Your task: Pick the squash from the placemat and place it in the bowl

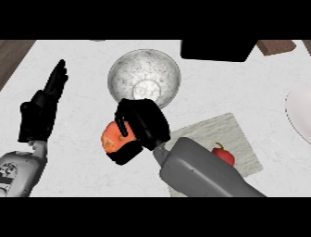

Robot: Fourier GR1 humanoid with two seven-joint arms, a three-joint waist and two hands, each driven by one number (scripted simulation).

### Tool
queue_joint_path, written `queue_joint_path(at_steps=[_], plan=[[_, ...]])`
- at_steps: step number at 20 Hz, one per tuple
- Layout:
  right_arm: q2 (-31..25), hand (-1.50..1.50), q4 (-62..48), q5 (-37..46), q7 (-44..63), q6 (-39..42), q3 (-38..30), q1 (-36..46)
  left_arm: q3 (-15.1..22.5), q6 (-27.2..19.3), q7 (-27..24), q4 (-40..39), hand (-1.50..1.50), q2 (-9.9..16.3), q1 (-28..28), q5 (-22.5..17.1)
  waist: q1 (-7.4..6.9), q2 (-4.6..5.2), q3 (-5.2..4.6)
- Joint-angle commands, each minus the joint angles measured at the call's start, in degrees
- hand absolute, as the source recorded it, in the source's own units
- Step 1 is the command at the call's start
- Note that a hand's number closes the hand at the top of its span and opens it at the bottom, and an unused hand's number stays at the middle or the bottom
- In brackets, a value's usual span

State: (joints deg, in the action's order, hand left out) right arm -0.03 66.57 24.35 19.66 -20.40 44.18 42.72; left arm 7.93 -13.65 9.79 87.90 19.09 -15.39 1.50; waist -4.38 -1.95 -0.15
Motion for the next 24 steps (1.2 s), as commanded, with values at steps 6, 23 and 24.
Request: queue_joint_path(at_steps=[6,23,24], plan=[[0.03,1.5,4.62,4.14,31.07,-20.6,8.48,11.38,-0.71,1.11,-0.9,-1.19,0.0,0.67,-1.85,-0.02,-0.59,1.39,-0.1],[0.02,1.5,-22.69,4.99,34.21,-31.18,6.88,28.34,-1.53,0.24,1.12,1.01,0.0,-1.19,-2.67,0.91,1.18,2.72,0.08],[0.02,1.5,-24.94,6.5,33.72,-31.54,8.42,28.03,-4.3,2.3,-2.72,-2.57,0.0,1.46,-2.17,-0.17,1.23,2.89,0.03]])
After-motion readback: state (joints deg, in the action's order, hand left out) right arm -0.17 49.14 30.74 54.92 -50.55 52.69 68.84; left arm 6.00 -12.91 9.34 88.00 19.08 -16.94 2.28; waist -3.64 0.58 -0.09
